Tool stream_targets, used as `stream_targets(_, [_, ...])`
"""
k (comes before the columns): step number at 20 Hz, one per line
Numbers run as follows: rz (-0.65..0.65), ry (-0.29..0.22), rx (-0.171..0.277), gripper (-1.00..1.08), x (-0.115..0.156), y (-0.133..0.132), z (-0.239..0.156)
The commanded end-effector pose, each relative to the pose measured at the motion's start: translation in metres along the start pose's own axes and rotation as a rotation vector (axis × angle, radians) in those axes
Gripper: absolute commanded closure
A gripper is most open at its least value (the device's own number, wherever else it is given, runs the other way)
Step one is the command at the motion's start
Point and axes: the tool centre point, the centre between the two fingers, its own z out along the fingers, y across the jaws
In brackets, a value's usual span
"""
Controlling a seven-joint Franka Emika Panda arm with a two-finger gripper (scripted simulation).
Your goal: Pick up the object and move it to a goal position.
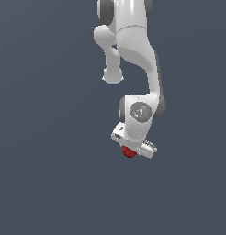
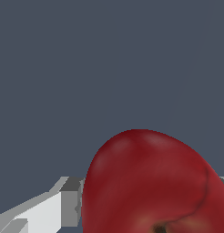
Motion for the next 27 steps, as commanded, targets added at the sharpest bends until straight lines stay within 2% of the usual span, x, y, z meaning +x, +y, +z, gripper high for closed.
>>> stream_targets(1, [0.0, 0.0, 0.0, 1.08, 0.0, 0.0, 0.0])
stream_targets(9, [0.0, 0.0, 0.0, 1.08, 0.001, 0.018, -0.016])
stream_targets(20, [0.0, 0.0, 0.001, 1.08, 0.005, 0.072, -0.065])
stream_targets(27, [0.001, 0.001, 0.001, 1.08, 0.008, 0.084, -0.077])
